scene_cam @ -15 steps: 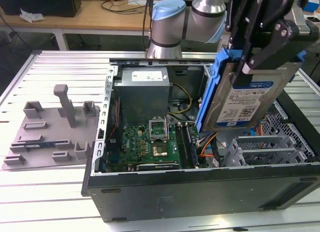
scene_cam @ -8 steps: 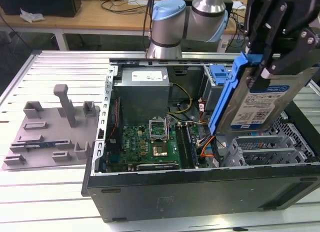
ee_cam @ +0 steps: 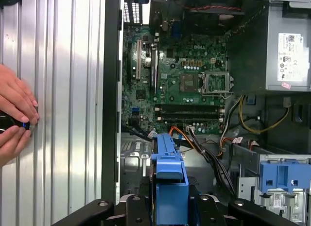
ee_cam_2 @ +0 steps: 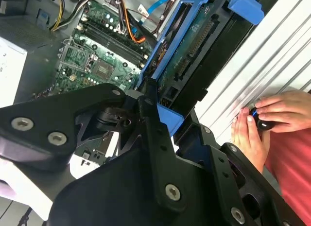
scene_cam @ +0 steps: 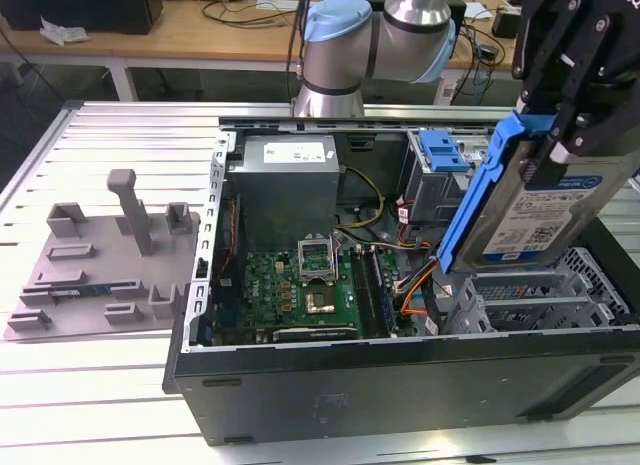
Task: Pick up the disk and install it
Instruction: 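Insert the disk into the insertion slot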
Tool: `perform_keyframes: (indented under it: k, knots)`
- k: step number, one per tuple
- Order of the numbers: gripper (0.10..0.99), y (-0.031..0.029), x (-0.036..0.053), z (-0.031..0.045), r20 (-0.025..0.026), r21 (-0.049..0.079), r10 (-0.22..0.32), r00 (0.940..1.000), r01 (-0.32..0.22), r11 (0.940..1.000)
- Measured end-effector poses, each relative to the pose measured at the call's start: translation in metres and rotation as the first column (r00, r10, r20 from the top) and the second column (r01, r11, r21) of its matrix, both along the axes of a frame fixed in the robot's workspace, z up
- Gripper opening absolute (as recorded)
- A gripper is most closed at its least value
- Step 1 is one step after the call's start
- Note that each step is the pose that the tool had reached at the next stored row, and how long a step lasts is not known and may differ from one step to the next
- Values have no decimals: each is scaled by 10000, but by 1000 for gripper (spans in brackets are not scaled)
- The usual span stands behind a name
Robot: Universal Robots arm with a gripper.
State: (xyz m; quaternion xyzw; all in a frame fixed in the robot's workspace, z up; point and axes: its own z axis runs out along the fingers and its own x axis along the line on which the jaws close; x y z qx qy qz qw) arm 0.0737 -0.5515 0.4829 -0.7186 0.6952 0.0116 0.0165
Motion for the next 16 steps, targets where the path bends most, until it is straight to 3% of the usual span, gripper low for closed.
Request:
perform_keyframes:
  k: [11,16]
  knots:
    - [369,0,313,-64,0,1,-30,10000,30,10000]
    - [369,0,394,-91,0,2,-57,10000,57,10000]
